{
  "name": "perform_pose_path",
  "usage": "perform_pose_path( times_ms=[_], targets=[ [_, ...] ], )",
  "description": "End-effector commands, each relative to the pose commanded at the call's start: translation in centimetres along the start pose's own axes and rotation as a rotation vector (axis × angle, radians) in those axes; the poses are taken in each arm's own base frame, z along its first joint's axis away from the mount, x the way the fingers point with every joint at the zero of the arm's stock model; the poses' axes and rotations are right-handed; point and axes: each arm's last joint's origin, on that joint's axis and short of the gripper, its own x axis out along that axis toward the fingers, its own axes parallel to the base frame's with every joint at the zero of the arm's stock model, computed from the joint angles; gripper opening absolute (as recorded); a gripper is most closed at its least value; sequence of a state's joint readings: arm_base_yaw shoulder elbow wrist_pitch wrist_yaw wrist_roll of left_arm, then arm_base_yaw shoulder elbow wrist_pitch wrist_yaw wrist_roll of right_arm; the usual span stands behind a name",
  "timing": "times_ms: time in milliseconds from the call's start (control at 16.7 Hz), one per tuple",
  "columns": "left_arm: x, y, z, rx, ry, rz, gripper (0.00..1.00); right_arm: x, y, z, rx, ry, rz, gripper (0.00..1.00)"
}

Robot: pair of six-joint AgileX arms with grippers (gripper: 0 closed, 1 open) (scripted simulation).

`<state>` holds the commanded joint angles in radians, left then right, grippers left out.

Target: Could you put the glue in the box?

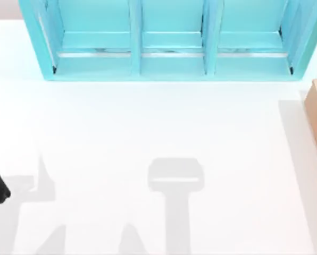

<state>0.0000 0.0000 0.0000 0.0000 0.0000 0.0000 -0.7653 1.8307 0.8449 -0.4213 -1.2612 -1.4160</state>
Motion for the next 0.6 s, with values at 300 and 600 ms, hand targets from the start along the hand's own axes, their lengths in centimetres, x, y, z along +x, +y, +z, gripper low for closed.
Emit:
perform_pose_path(
  times_ms=[300, 600],
  targets=[
    [0.0, 0.0, 0.0, 0.0, 0.0, 0.0, 1.0, 0.0, 0.0, 0.0, 0.0, 0.0, 0.0, 0.3],
    [0.0, 0.0, 0.0, 0.0, 0.0, 0.0, 1.0, 0.0, 0.0, 0.0, 0.0, 0.0, 0.0, 0.68]
  ],
)
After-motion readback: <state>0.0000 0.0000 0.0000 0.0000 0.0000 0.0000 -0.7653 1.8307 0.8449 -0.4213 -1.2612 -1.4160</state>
